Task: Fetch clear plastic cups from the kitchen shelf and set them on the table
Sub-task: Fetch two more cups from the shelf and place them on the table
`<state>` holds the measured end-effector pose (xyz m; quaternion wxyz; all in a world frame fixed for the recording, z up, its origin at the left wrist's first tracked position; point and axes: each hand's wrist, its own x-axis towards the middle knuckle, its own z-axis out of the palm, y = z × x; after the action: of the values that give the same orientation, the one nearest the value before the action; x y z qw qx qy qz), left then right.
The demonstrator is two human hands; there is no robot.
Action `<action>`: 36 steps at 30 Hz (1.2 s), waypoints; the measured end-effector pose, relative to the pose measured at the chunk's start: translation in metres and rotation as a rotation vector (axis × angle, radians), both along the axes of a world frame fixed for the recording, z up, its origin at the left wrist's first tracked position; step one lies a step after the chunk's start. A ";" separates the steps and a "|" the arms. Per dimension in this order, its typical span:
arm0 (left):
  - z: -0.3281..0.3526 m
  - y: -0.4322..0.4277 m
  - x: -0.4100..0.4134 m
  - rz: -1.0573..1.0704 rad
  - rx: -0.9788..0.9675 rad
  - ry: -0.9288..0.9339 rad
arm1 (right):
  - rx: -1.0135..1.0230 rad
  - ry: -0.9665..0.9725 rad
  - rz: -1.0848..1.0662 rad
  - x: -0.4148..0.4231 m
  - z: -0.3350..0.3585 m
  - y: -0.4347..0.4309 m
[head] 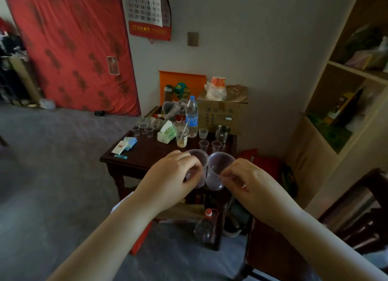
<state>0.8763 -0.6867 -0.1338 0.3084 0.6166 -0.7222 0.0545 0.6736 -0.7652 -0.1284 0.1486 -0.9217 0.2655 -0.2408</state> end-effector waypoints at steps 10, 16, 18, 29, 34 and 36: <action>-0.048 -0.119 0.098 -0.076 0.086 0.039 | 0.062 0.007 -0.060 0.094 -0.052 -0.112; -0.085 -0.199 0.157 -0.203 0.157 0.000 | 0.134 0.031 -0.190 0.147 -0.089 -0.170; -0.098 -0.223 0.171 -0.242 0.174 0.015 | 0.146 0.050 -0.235 0.159 -0.102 -0.186; -0.156 -0.322 0.193 -0.323 0.262 0.071 | 0.271 0.113 -0.323 0.179 -0.153 -0.270; -0.181 -0.361 0.190 -0.282 0.288 0.051 | 0.310 0.142 -0.305 0.181 -0.173 -0.318; -0.192 -0.378 0.188 -0.253 0.301 0.047 | 0.340 0.156 -0.282 0.181 -0.182 -0.340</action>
<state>1.0646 -1.0644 -0.3262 0.2339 0.5614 -0.7865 -0.1078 0.8542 -1.1053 -0.3106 0.2457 -0.8529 0.4391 -0.1391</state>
